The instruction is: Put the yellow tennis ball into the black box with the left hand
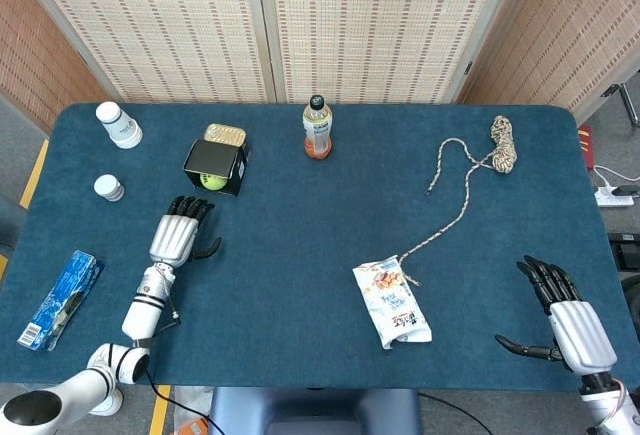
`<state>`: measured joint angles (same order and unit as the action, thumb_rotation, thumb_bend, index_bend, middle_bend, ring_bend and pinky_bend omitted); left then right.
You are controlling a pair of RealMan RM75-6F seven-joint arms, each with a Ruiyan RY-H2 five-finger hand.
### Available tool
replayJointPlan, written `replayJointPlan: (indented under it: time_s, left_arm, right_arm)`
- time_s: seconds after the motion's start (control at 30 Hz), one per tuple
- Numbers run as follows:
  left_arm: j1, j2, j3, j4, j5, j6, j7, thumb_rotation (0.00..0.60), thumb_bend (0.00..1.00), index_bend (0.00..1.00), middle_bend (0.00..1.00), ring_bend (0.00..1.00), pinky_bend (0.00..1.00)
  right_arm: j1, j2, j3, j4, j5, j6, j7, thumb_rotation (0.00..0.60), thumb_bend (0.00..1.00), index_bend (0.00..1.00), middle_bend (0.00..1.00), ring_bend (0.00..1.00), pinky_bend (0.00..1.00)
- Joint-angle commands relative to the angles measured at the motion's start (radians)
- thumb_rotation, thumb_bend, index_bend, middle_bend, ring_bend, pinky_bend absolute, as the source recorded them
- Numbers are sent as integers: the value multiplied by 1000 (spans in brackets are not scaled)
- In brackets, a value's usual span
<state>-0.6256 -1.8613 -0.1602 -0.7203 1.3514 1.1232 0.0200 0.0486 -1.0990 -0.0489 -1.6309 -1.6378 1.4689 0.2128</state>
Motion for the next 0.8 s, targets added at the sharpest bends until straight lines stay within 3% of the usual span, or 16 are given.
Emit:
replayJointPlan:
  time_s: [0.03,0.17,0.2,0.23,0.3,0.33,0.5,0.8]
  left_arm:
    - [222,190,84,-387,56,312,177,130,421,519,487,389,559]
    - [371,362,176,-593,127,497,183,152,522,676,669,550,729]
    - [394,392,193,-623,137,518,175,220,544,718,727,603,771]
    - [430,427,211,-664,134,542,154,352,575,773,800,667,822]
    - [469,460,236,-690,143,566,116,535,618,858,901,757,893]
    - [489,464,247,-676,155,582,84,586,640,903,945,794,921]
    - [524,437,265,-571,185,577,-17,600,695,1000,1000,875,957]
    - [540,467,235,-618,205,581,-22,600,699,1000,1000,900,961]
  right_arm:
    - [-11,3,-11,13,-24,25,20,534,0,0,0,0,0]
    - [-20,1,-21,22,-53,51,24,533,0,0,0,0,0]
    - [-22,0,-23,21,-59,56,21,534,0,0,0,0,0]
    - [-23,-1,-26,20,-66,60,15,534,0,0,0,0,0]
    - [-25,-3,-31,17,-78,63,4,534,0,0,0,0,0]
    - [-25,-4,-34,14,-85,65,-4,535,0,0,0,0,0]
    - [-25,-7,-44,5,-108,66,-25,534,0,0,0,0,0]
    - [-16,-10,-44,1,-99,45,-39,534,0,0,0,0,0]
